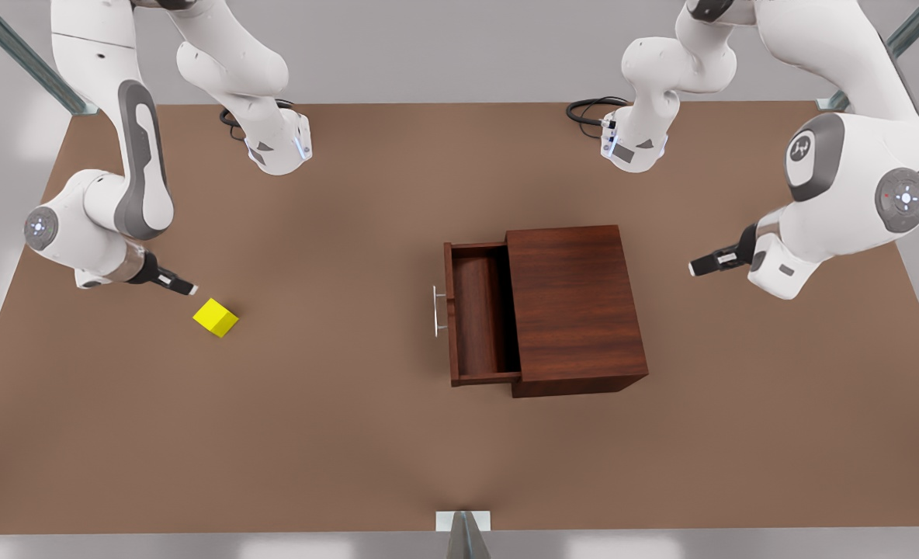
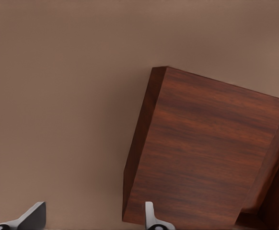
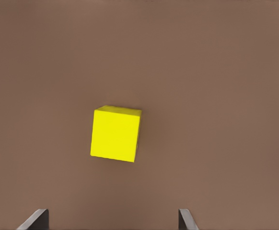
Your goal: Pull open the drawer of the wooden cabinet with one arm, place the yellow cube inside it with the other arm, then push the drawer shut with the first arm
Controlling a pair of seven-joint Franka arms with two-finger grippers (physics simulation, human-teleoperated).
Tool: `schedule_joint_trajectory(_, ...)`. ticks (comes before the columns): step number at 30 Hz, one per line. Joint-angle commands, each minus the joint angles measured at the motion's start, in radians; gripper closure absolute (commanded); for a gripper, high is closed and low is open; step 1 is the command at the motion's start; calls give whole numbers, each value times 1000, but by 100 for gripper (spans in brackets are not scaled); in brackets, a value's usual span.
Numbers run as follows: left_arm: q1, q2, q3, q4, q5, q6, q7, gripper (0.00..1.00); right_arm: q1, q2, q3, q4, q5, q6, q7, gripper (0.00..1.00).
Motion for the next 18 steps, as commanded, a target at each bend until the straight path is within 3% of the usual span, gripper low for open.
schedule_joint_trajectory(1,15,3,5,12,-31,4,366,0,55,28,0,-2,35,227,224,0)
schedule_joint_trajectory(6,13,45,1,3,-21,145,476,0,87,102,20,36,31,227,237,0)
schedule_joint_trajectory(10,18,-47,17,-104,-25,159,461,0,84,158,19,50,-51,227,237,0)
schedule_joint_trajectory(18,21,-43,29,-118,-24,130,458,0,84,221,20,39,-109,194,238,0)
